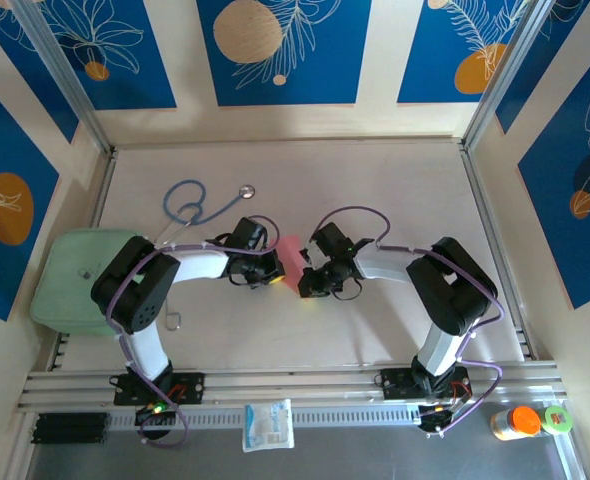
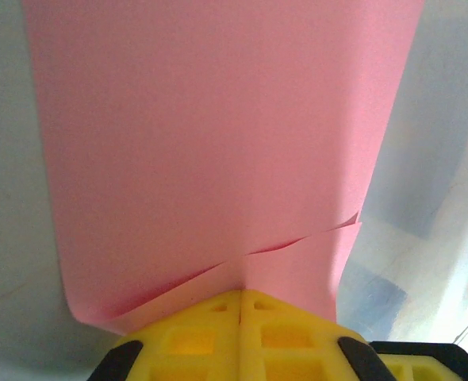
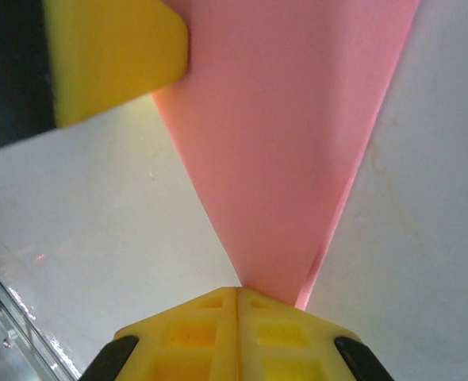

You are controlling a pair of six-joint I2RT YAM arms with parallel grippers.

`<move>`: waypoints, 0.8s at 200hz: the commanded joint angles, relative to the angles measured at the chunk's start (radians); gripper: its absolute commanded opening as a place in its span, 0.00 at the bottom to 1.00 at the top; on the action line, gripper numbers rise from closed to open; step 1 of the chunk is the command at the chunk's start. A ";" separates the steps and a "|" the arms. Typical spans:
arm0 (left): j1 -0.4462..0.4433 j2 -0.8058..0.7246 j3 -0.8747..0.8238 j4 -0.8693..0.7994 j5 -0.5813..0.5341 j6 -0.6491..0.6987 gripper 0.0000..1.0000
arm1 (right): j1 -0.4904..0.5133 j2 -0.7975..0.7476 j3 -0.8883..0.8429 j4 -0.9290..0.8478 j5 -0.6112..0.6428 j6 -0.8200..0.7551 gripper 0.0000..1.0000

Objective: Fold a paper plane with a square sheet of paper (pick it up from the middle)
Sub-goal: Third fold the triangle at the center of the table.

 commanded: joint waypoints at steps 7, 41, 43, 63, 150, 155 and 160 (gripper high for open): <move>-0.002 0.052 -0.005 -0.108 -0.053 0.023 0.06 | -0.006 0.004 -0.022 -0.049 -0.002 -0.016 0.08; -0.002 0.055 -0.001 -0.106 -0.044 0.025 0.06 | -0.010 0.021 -0.022 -0.040 0.007 -0.001 0.08; -0.001 0.055 0.000 -0.106 -0.044 0.025 0.06 | -0.010 0.019 -0.020 -0.041 0.005 0.000 0.08; -0.002 0.056 0.004 -0.107 -0.039 0.027 0.06 | -0.011 -0.026 -0.006 -0.031 -0.017 0.005 0.08; -0.001 0.057 0.012 -0.109 -0.027 0.028 0.06 | -0.001 0.007 0.076 0.009 0.003 0.027 0.08; -0.002 0.057 0.013 -0.110 -0.026 0.028 0.06 | 0.000 0.015 0.079 0.008 0.006 0.028 0.08; -0.001 0.056 0.013 -0.110 -0.026 0.028 0.06 | 0.001 0.021 0.083 0.008 0.008 0.028 0.08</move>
